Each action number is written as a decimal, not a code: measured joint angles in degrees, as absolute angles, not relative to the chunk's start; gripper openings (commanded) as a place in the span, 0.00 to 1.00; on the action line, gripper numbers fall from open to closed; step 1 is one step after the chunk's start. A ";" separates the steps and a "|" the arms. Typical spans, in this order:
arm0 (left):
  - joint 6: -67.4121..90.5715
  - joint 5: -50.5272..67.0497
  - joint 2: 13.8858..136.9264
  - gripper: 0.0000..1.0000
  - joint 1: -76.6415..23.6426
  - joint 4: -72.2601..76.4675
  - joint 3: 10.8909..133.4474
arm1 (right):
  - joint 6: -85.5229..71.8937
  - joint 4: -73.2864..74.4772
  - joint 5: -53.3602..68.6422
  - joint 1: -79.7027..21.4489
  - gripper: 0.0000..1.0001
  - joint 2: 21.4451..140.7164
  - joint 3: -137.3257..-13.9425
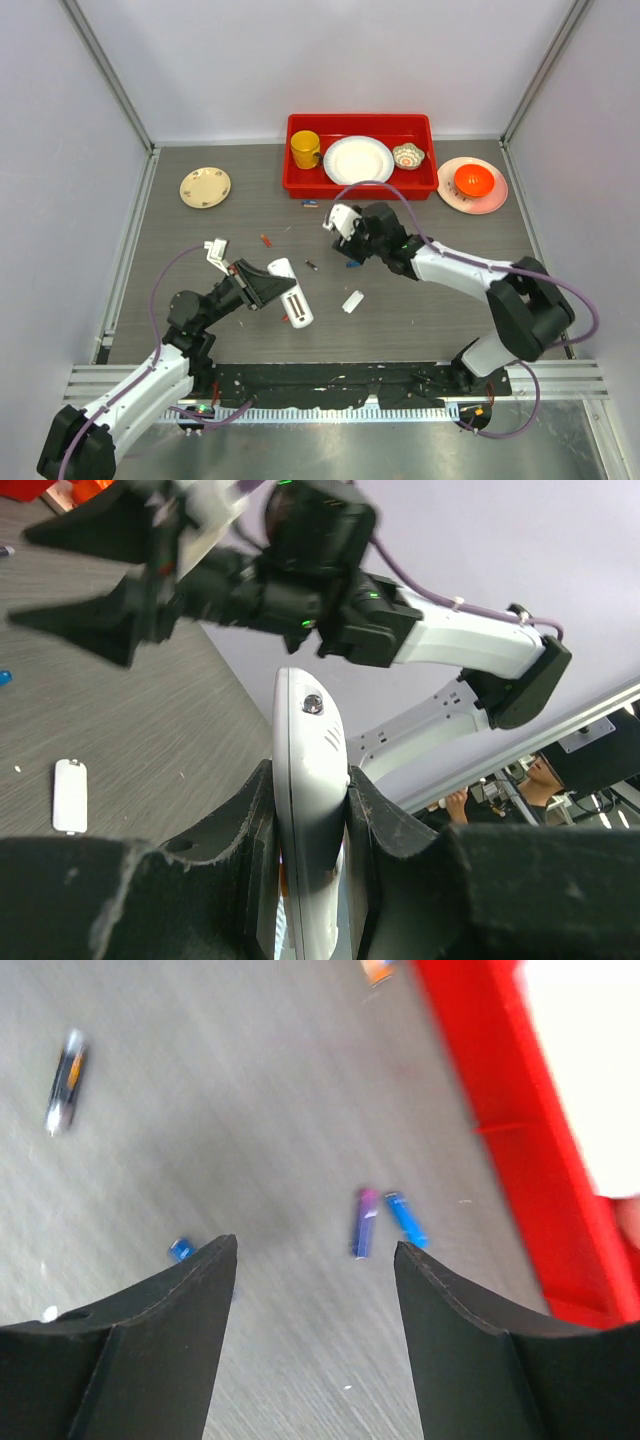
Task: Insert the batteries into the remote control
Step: Pick up the battery from the center of the board.
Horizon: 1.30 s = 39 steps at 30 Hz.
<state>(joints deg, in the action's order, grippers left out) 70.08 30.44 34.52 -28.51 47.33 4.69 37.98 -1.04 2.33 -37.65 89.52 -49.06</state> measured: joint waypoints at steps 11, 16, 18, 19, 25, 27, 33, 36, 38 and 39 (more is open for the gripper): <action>70.28 27.24 35.68 0.00 -28.56 45.95 4.01 | -17.39 0.62 -9.45 -31.88 0.85 82.61 -56.36; 70.30 26.55 37.45 0.00 -28.77 45.39 3.90 | -27.62 6.90 -14.55 -39.35 0.88 85.17 -52.31; 70.30 26.48 37.63 0.01 -28.80 45.32 3.81 | -29.52 7.88 -15.77 -42.09 0.88 87.13 -52.25; 70.30 26.37 37.65 0.00 -28.82 45.28 3.75 | -30.70 8.19 -16.40 -43.24 0.88 88.09 -52.03; 70.26 25.96 37.60 0.00 -28.82 44.71 3.60 | -34.74 9.39 -20.58 -43.75 0.86 92.16 -51.53; 70.19 25.91 37.45 0.00 -28.84 44.05 3.60 | -35.35 9.78 -21.80 -43.77 0.85 93.62 -51.55; 70.02 25.47 36.86 0.00 -28.86 42.33 3.55 | -36.18 10.20 -22.68 -43.81 0.80 96.79 -51.66; 70.02 25.47 36.86 0.00 -28.88 41.98 3.55 | -36.14 10.13 -22.70 -43.81 0.78 97.12 -51.96; 70.02 25.47 36.86 0.00 -28.88 41.91 3.55 | -36.05 10.09 -22.83 -43.81 0.77 97.17 -52.01; 70.02 25.47 36.86 0.00 -28.88 41.89 3.53 | -35.88 10.09 -22.83 -43.81 0.75 97.19 -52.01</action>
<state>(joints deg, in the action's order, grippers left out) 70.02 25.47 36.86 -28.88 41.89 3.53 -35.88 10.09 -22.83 -43.81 97.19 -52.01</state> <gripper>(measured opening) 0.297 0.781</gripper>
